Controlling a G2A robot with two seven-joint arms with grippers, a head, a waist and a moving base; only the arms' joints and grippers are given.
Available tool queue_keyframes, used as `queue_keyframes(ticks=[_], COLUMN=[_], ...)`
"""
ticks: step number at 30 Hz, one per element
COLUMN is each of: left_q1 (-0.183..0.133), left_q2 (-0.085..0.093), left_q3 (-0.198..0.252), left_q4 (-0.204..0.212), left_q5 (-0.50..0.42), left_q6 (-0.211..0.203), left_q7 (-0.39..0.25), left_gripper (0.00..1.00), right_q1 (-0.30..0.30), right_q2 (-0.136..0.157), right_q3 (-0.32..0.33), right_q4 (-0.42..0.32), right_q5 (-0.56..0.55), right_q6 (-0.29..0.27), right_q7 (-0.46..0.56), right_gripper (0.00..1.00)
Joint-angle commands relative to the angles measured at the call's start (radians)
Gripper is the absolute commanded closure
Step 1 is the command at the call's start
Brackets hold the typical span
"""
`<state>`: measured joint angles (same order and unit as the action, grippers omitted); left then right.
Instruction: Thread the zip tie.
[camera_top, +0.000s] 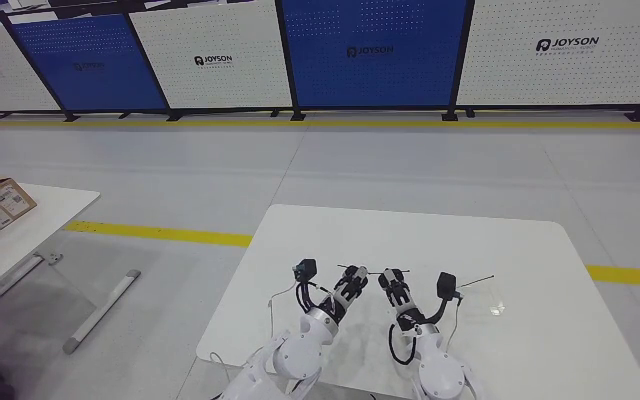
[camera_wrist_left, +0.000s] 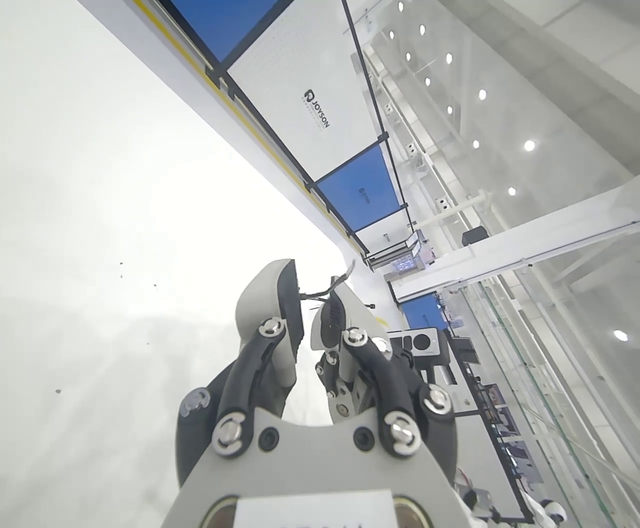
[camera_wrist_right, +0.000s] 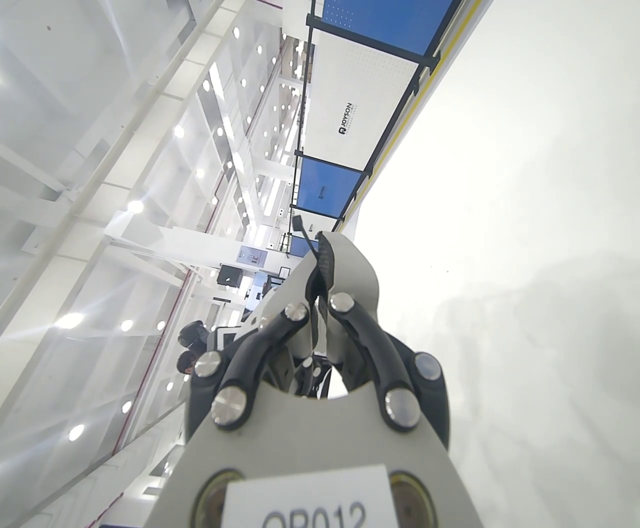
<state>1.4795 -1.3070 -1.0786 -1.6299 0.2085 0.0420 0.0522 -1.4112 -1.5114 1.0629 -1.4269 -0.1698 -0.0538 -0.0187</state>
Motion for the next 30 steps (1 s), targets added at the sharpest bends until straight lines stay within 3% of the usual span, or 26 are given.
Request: queue_keyframes(ticks=[1, 5, 12, 20, 30], left_q1=[0.000, -0.002, -0.006, 0.004, 0.012], left_q2=[0.000, -0.001, -0.002, 0.002, 0.005], left_q3=[0.000, 0.000, 0.003, 0.000, -0.019], left_q4=[0.000, 0.002, 0.005, -0.003, -0.013], left_q5=[0.002, 0.001, 0.008, 0.033, -0.005], left_q6=[0.002, 0.008, 0.006, -0.025, -0.036], left_q7=[0.002, 0.004, 0.006, -0.013, -0.056], left_gripper=[0.93, 1.00, 1.00, 1.00, 1.00], right_q1=[-0.002, -0.005, -0.006, 0.000, 0.007], right_q2=[0.000, 0.001, 0.002, 0.007, 0.007], right_q3=[0.000, 0.001, 0.001, 0.027, 0.018], right_q4=[-0.003, -0.007, -0.011, -0.009, 0.002], right_q5=[-0.002, -0.007, -0.008, 0.046, 0.045], right_q6=[0.001, 0.002, 0.002, 0.001, -0.018], right_q7=[-0.001, -0.002, 0.014, 0.089, 0.098], right_gripper=[1.00, 1.00, 1.00, 1.00, 1.00])
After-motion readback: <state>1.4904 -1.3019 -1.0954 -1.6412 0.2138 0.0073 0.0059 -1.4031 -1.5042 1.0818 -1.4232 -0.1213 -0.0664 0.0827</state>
